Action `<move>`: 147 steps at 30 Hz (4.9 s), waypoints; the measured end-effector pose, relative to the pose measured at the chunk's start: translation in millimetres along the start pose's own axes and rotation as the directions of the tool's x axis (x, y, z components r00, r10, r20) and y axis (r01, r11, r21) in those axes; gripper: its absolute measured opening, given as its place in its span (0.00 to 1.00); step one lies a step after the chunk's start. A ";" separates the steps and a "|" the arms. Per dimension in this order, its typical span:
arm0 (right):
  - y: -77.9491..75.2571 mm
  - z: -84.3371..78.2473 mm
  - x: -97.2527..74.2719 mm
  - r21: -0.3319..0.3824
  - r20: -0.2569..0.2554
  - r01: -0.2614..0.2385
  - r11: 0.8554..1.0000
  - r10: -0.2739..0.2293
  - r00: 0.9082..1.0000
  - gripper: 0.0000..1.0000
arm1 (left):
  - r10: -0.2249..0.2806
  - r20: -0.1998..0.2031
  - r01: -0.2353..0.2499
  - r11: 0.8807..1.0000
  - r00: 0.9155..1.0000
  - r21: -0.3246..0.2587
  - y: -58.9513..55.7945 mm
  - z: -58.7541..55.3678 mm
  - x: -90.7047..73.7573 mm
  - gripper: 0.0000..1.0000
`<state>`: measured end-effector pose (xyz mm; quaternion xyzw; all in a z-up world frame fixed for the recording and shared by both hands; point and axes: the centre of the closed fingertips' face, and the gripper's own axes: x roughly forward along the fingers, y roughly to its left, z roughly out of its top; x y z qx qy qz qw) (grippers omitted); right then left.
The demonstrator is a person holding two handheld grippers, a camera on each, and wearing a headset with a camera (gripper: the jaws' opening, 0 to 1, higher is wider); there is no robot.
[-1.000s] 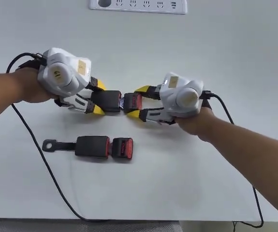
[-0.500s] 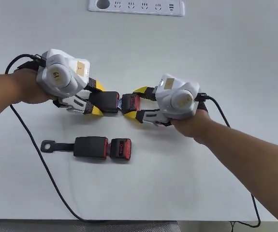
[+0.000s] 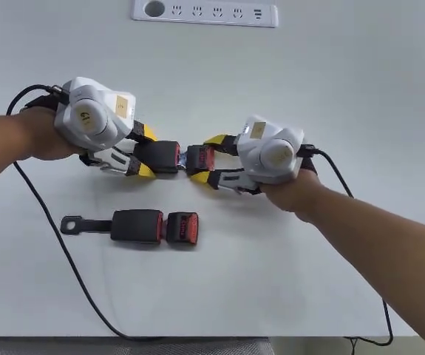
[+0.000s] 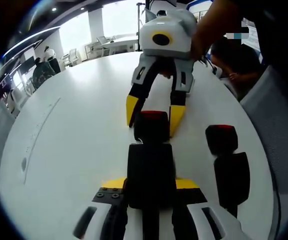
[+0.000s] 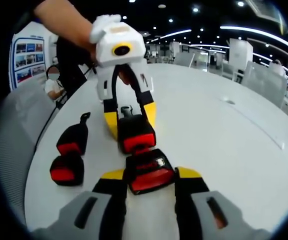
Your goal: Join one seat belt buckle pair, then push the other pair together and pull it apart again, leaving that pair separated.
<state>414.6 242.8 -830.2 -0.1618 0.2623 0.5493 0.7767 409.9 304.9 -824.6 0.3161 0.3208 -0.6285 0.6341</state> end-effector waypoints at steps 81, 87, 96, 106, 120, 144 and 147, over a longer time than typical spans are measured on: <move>-36.0 -71.6 -140.8 0.051 -0.128 0.139 0.989 -0.132 0.983 0.60 | 0.043 -0.019 -0.046 0.983 0.999 -0.179 -3.0 15.5 -10.0 0.55; -45.2 -62.3 -146.4 0.163 -0.092 0.269 0.949 -0.257 0.962 0.80 | 0.204 0.074 -0.161 0.909 0.976 -0.383 10.2 28.0 -37.2 0.75; -43.6 -47.8 -151.6 0.234 -0.054 0.382 0.894 -0.380 0.923 0.87 | 0.383 0.112 -0.276 0.811 0.917 -0.516 0.0 15.6 -81.3 0.93; -9.3 -36.9 -155.5 0.244 -0.036 0.424 0.872 -0.429 0.903 0.88 | 0.525 0.156 -0.328 0.709 0.837 -0.625 -41.1 -13.7 -130.7 0.91; 32.6 -20.0 -177.7 0.208 0.008 0.462 0.862 -0.474 0.880 0.93 | 0.579 0.179 -0.339 0.670 0.796 -0.661 -98.8 -42.0 -166.3 0.96; 72.8 -29.8 -196.5 0.231 -0.002 0.494 0.838 -0.507 0.862 0.95 | 0.598 0.187 -0.344 0.659 0.780 -0.669 -132.6 -47.9 -179.7 1.00; 73.0 -29.1 -198.2 0.238 0.003 0.500 0.833 -0.515 0.857 0.95 | 0.598 0.190 -0.343 0.660 0.779 -0.669 -131.6 -46.0 -180.2 1.00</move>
